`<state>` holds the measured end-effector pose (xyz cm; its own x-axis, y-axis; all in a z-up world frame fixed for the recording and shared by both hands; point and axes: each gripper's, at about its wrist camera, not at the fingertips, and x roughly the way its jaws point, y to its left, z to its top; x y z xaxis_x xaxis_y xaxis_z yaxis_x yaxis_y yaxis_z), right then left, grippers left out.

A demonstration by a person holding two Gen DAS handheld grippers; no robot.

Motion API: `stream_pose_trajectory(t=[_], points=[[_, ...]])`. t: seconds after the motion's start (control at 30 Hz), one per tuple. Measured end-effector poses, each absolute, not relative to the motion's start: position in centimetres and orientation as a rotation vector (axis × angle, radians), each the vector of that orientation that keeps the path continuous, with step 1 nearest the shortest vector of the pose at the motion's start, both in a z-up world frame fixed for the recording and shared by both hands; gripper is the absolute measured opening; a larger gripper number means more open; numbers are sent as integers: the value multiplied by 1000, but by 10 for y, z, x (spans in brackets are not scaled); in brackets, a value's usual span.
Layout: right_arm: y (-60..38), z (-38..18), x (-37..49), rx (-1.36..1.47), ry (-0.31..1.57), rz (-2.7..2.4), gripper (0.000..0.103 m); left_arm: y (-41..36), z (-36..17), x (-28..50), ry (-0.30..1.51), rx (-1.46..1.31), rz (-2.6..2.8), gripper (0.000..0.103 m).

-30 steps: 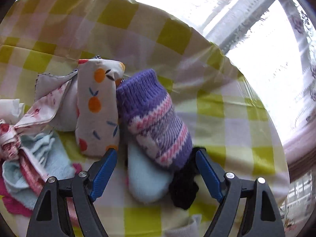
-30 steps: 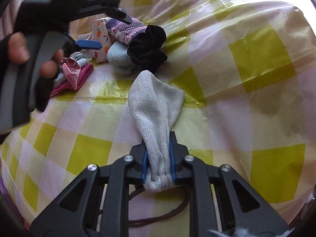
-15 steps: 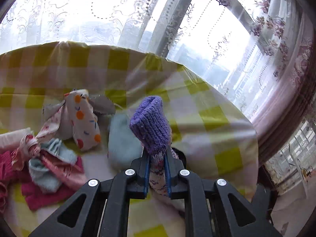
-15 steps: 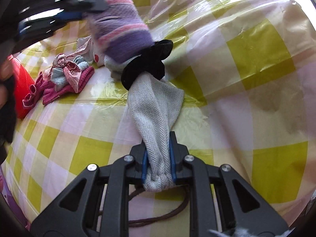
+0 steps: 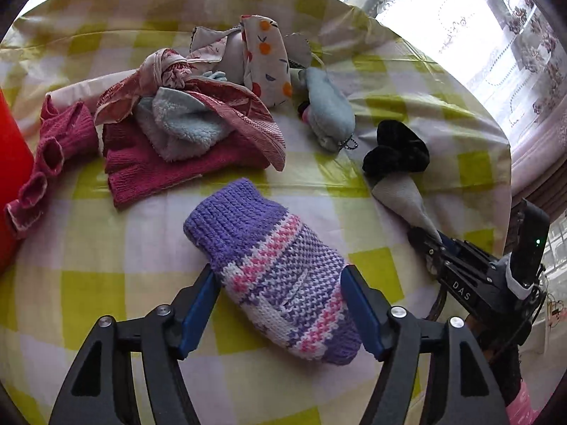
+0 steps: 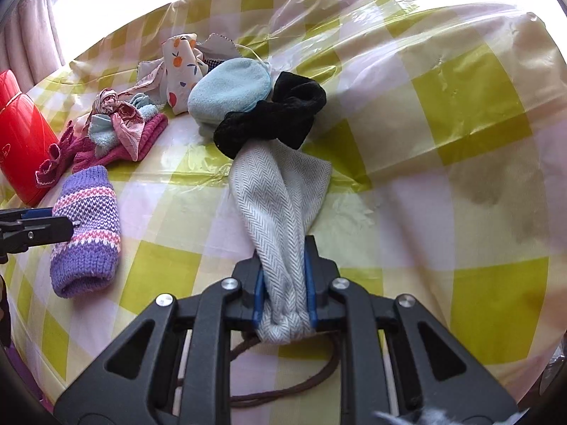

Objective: Organize soft objects

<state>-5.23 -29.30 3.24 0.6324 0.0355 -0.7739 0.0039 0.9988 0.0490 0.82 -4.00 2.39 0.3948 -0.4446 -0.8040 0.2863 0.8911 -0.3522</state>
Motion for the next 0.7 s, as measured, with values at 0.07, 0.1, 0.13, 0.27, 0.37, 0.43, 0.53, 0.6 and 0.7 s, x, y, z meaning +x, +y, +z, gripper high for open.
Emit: stream_pose_trajectory(t=[0.07, 0.1, 0.13, 0.27, 0.37, 0.43, 0.53, 0.6, 0.7], points=[[-292, 31, -51, 44, 887, 20, 24, -42, 18, 8, 1066, -225, -458, 72], [-291, 30, -49, 40, 888, 21, 25, -45, 18, 7, 1050, -234, -440, 73], [-291, 31, -49, 38, 888, 22, 25, -48, 18, 5, 1029, -221, -415, 74], [-292, 31, -48, 35, 888, 29, 26, -61, 16, -3, 975, -149, -354, 76], [-292, 31, -47, 34, 889, 32, 26, -75, 14, -8, 955, -51, -307, 77], [-294, 31, -47, 45, 887, 38, 26, -74, 14, -9, 954, -70, -307, 71], [-300, 33, -50, 77, 872, 37, 25, -68, 15, -11, 964, -126, -380, 39], [-302, 38, -57, 91, 833, 29, 24, -67, 19, -17, 946, -131, -389, 27], [-306, 55, -81, 125, 702, 43, 24, -59, 39, -44, 855, -115, -384, 24]])
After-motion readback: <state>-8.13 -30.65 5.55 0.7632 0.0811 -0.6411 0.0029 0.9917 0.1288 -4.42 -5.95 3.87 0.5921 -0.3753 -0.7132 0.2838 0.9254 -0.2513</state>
